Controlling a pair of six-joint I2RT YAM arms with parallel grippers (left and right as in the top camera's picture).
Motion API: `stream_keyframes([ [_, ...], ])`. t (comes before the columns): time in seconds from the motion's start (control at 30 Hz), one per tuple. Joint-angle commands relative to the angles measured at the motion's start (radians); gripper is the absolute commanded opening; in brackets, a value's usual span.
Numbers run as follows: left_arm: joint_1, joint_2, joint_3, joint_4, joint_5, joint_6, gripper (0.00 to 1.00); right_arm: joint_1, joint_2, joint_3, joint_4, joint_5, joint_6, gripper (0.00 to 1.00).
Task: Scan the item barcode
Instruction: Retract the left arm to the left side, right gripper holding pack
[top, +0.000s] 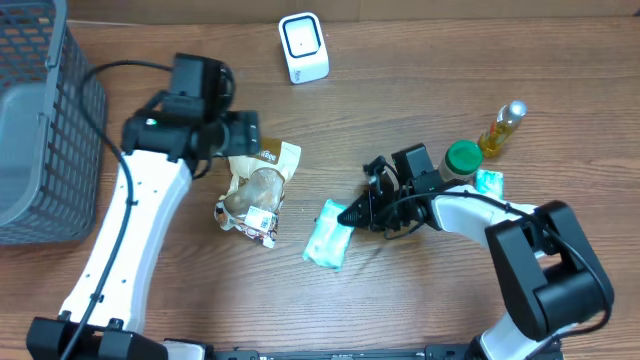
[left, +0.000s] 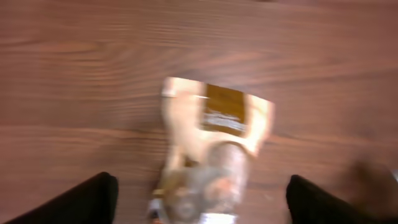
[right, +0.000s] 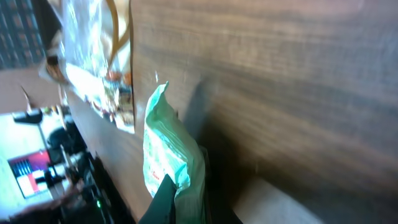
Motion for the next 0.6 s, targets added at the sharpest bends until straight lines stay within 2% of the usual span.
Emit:
stream_keyframes([
  [0.0,0.058,0.016,-0.002,-0.002,-0.110,-0.025,0.93,-0.007,-0.088,0.070,-0.052,-0.047,-0.135,0.04],
  [0.13,0.120,0.043,-0.002,0.010,-0.111,-0.021,1.00,-0.006,-0.150,0.125,-0.172,-0.040,-0.201,0.04],
  [0.3,0.170,0.078,-0.002,0.015,-0.106,-0.025,1.00,-0.006,-0.195,0.213,-0.341,-0.039,-0.326,0.04],
  [0.57,0.169,0.115,-0.002,0.016,-0.107,-0.025,1.00,-0.006,-0.199,0.393,-0.663,-0.013,-0.518,0.04],
])
